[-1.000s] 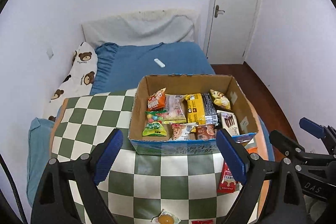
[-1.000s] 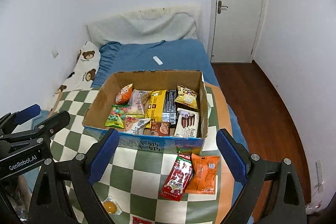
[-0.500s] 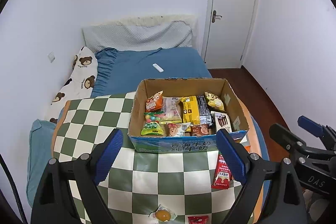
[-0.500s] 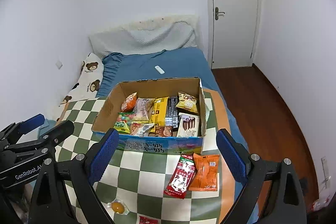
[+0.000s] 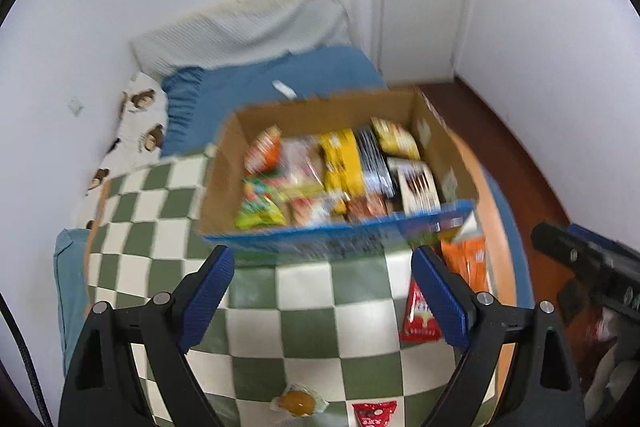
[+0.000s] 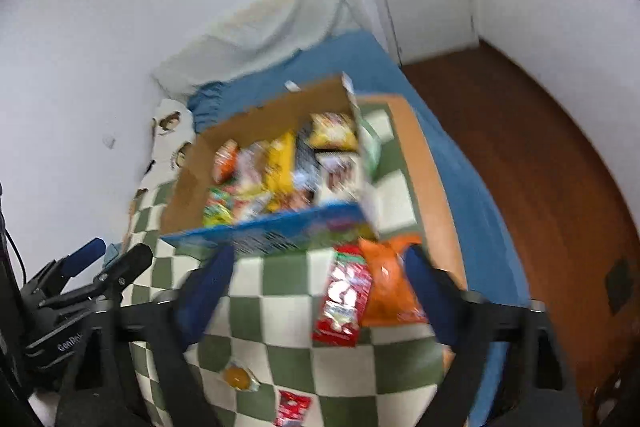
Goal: Organize snacks
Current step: 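Grasp the red packet with the left tool while the right tool grasps the orange packet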
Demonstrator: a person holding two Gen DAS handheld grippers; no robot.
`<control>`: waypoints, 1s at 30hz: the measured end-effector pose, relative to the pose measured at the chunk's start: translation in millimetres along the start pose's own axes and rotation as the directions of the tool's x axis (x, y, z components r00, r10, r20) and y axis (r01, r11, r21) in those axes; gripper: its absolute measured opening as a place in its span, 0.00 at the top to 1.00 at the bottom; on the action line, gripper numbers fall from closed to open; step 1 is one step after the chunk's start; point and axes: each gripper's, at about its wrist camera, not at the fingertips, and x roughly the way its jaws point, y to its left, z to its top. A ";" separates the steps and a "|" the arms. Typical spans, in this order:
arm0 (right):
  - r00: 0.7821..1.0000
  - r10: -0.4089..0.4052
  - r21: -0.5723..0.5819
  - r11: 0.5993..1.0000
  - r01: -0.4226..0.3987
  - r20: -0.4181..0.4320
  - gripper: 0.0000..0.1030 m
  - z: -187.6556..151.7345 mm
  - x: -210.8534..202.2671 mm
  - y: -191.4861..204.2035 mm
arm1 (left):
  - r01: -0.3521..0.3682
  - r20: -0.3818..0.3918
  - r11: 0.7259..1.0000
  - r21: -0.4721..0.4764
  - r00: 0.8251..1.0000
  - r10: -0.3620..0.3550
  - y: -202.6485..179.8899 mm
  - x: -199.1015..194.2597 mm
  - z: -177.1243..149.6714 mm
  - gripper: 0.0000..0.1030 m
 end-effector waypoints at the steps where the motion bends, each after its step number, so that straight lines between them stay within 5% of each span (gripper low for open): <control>1: 1.000 -0.009 0.018 1.000 0.010 -0.020 0.29 -1.8 8.6 -10.2 | 0.009 -0.033 1.000 0.015 0.999 -0.009 -8.0 13.8 -2.4 0.12; 7: 0.979 -0.080 0.026 0.996 0.087 -0.185 0.29 -13.4 95.6 -54.5 | 0.025 -0.246 0.997 0.067 0.969 -0.008 -45.0 98.1 -30.5 0.12; 13: 0.939 -0.121 -0.012 0.992 0.124 -0.322 0.35 -32.1 182.2 -66.2 | 0.021 -0.344 0.993 0.114 0.939 0.020 -64.9 138.2 -47.3 0.12; 18: 0.942 -0.124 0.011 0.991 0.134 -0.311 0.42 -56.4 167.4 -85.8 | 0.073 -0.389 0.988 0.137 0.921 -0.014 -87.3 156.2 -48.6 0.13; 25: 0.927 -0.124 0.097 0.981 0.168 -0.353 0.42 -95.5 150.3 -125.0 | 0.148 -0.488 0.975 0.167 0.871 -0.048 -128.8 195.3 -57.3 0.13; 27: 0.927 -0.129 0.099 0.980 0.174 -0.352 0.42 -100.4 150.1 -125.4 | 0.153 -0.492 0.971 0.185 0.870 -0.044 -136.6 200.4 -62.7 0.22; 30: 0.924 -0.144 0.083 0.979 0.185 -0.354 0.42 -102.6 154.1 -117.3 | 0.152 -0.454 0.954 0.259 0.891 -0.018 -145.1 191.3 -74.1 0.46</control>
